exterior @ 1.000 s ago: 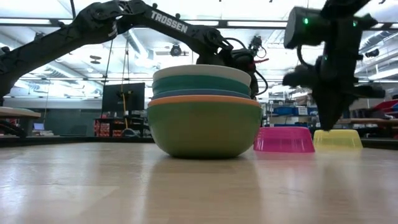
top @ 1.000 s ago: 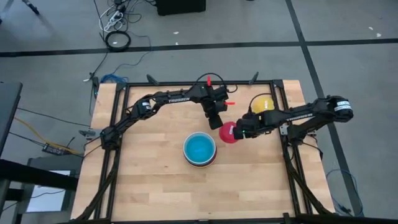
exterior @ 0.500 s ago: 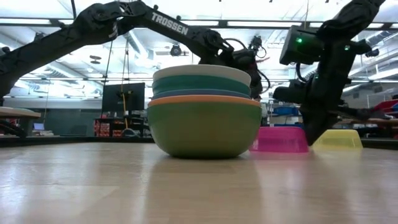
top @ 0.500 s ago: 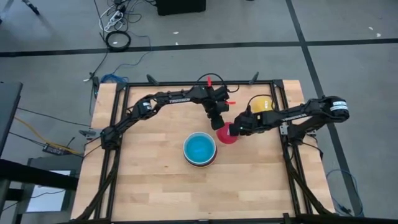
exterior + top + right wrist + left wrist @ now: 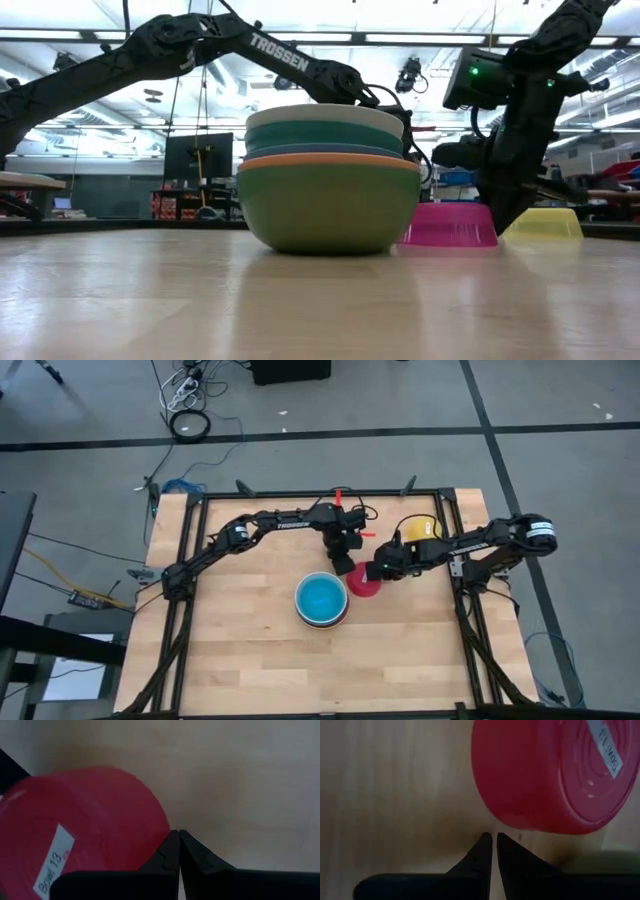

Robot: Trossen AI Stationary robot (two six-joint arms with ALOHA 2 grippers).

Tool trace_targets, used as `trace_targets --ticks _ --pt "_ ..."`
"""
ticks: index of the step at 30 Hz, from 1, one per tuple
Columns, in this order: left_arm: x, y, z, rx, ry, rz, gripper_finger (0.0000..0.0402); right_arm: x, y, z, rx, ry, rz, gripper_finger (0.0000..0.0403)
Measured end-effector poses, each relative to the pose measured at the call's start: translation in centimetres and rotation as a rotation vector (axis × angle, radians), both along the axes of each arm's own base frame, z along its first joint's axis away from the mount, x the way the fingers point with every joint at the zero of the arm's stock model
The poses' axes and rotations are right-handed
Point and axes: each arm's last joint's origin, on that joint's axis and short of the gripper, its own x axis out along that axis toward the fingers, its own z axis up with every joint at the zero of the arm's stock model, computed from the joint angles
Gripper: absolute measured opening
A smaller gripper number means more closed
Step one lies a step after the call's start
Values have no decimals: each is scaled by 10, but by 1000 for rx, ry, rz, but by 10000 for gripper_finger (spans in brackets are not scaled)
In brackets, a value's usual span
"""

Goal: Nest bowls inside each other
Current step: Stack the pink bowl on top of the blue bowl

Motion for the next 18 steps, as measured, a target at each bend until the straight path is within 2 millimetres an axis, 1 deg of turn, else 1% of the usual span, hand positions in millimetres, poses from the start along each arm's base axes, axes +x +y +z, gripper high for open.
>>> trace_targets --ticks 2,9,18 --pt "-1 -3 0 -3 15 -12 37 0 5 0 26 -3 9 0" --pt "5 -15 1 -46 -26 -45 37 0 17 0 57 -3 19 0" --pt "9 -23 2 -81 -52 -47 37 5 18 1 56 -58 45 0"
